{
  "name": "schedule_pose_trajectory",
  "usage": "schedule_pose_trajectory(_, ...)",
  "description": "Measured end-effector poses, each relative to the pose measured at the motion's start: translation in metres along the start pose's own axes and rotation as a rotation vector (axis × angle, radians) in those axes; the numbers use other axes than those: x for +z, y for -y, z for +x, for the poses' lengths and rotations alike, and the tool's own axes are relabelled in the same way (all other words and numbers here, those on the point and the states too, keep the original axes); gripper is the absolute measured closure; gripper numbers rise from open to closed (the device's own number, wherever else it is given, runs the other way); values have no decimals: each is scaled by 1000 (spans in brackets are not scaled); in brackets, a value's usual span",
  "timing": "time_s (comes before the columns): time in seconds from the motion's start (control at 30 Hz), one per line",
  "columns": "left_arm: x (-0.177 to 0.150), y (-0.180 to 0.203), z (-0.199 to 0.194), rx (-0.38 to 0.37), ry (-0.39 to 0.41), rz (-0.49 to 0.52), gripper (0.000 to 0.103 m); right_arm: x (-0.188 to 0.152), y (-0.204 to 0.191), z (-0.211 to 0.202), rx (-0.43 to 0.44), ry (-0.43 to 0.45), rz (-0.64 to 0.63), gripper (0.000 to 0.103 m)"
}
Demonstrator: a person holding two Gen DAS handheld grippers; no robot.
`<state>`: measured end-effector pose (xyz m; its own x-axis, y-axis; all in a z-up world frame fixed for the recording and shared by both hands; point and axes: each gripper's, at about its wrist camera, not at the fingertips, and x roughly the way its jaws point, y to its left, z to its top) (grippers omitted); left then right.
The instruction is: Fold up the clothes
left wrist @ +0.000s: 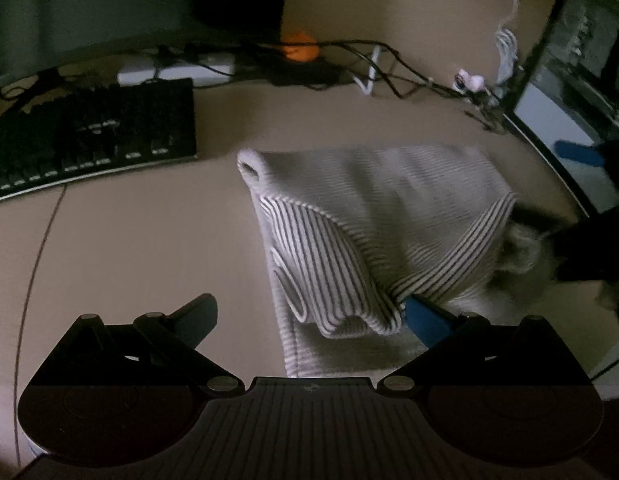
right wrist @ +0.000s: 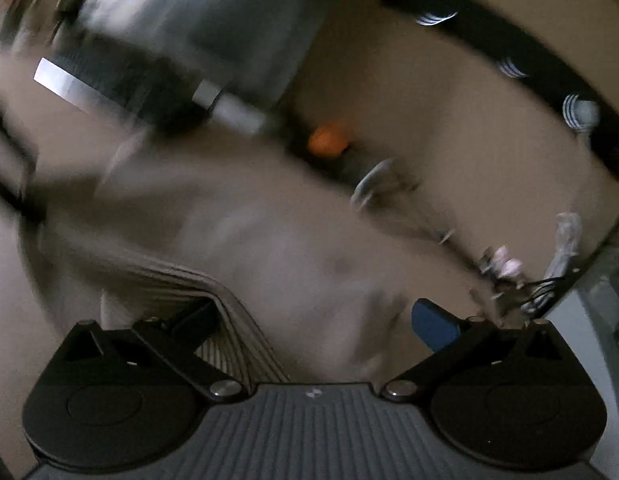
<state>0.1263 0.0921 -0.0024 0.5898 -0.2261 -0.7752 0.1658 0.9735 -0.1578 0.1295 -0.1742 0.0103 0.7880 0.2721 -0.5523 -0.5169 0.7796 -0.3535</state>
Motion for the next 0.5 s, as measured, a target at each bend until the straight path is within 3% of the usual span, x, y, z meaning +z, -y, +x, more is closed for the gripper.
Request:
schedule_pose_trajectory(0.07,4,-5,-2,31,19,-30,0,8,18,-10,44,28,54,0)
schedule_pose_trajectory(0.13,7,-12,-7,115,42,-46,0,6,30,-16,95,5,75,0)
schedule_pose_trajectory(0.23,12,-27,-21,167,78,-91,0,-6,39,-8,87,-58,117,0)
schedule_pose_trajectory(0.33,18,-35,-34,34,126,-134,1,-18,38,5,74,-122,166,0)
schedule_pose_trajectory(0.37,20,-34,-36,-51,139,-154,1,-22,36,8,87,-137,189,0)
schedule_pose_trajectory(0.43,23,-26,-34,-195,156,-173,1,-27,35,12,176,-153,281,0)
schedule_pose_trajectory(0.5,27,-14,-24,-270,150,-162,1,-32,35,16,272,-168,384,0)
